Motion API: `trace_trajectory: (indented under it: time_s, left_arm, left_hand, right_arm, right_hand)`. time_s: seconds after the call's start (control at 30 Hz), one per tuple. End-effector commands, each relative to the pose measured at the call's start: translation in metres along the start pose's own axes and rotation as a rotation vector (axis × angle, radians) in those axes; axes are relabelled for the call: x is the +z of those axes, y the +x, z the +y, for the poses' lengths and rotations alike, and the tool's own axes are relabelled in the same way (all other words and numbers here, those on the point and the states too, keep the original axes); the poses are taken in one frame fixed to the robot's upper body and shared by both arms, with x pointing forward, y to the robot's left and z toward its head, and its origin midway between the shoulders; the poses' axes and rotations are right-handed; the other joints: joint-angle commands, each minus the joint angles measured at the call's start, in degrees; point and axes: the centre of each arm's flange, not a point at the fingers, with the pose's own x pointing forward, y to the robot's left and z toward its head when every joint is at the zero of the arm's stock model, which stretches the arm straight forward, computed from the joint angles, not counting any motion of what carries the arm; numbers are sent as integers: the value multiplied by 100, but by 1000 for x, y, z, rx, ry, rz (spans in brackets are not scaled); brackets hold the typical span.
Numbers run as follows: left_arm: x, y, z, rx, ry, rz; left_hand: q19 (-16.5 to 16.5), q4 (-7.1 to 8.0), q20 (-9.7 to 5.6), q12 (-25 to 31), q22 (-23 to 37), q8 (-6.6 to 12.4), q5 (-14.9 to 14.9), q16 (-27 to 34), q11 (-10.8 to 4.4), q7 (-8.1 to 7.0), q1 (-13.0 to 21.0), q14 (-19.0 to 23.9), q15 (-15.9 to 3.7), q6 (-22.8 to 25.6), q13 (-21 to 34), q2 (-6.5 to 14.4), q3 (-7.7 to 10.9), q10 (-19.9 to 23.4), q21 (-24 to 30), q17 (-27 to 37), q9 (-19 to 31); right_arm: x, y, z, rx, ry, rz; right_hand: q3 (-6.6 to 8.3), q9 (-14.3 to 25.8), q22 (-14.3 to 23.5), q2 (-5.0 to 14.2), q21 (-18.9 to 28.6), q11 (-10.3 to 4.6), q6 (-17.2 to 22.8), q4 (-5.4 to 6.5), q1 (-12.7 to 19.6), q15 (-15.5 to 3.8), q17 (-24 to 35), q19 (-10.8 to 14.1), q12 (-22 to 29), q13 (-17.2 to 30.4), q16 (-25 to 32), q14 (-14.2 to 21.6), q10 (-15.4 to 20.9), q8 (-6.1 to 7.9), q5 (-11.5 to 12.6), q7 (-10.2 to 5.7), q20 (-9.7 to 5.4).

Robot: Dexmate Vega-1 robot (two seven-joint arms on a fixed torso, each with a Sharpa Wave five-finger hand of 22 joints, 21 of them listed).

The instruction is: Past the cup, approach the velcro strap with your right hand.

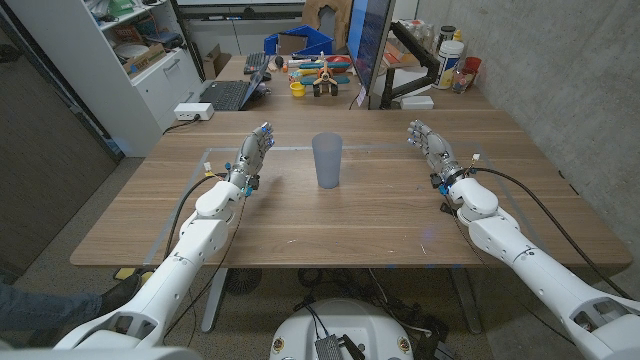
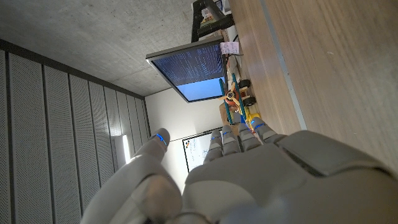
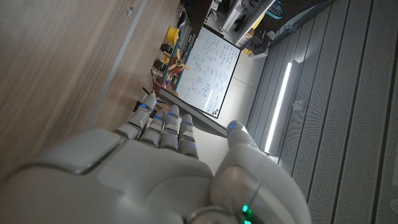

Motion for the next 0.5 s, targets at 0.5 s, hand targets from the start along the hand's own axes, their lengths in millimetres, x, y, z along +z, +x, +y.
trace_trajectory:
  time_s: [0.5]
  left_arm:
    - [4, -3, -1, 5, 3, -19]
  left_hand:
    - [-158, -48, -43, 35, 22, 47, 23, 35, -52, -15, 78, -20, 14, 83, -21, 46, 16, 39, -63, 16, 7]
  right_arm:
    - [11, -4, -1, 29, -125, -46]
  right_hand:
    - [6, 11, 24, -27, -73, -48, 33, -49, 26, -104, 2, 129, 23, 30, 28, 109, 84, 50, 46, -128, -139]
